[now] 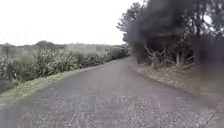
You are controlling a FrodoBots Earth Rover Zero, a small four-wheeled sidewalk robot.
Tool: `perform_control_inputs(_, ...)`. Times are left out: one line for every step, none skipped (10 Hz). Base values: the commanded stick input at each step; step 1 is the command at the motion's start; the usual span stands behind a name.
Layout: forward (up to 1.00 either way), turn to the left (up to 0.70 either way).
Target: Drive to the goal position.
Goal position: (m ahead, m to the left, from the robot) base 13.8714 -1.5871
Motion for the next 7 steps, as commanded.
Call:
perform_control_inputs(0.7,0.0)
perform_control_inputs(0.7,0.0)
perform_control_inputs(0.7,0.0)
perform_control_inputs(0.7,0.0)
perform_control_inputs(0.7,0.0)
perform_control_inputs(0.7,0.0)
perform_control_inputs(0.7,0.0)
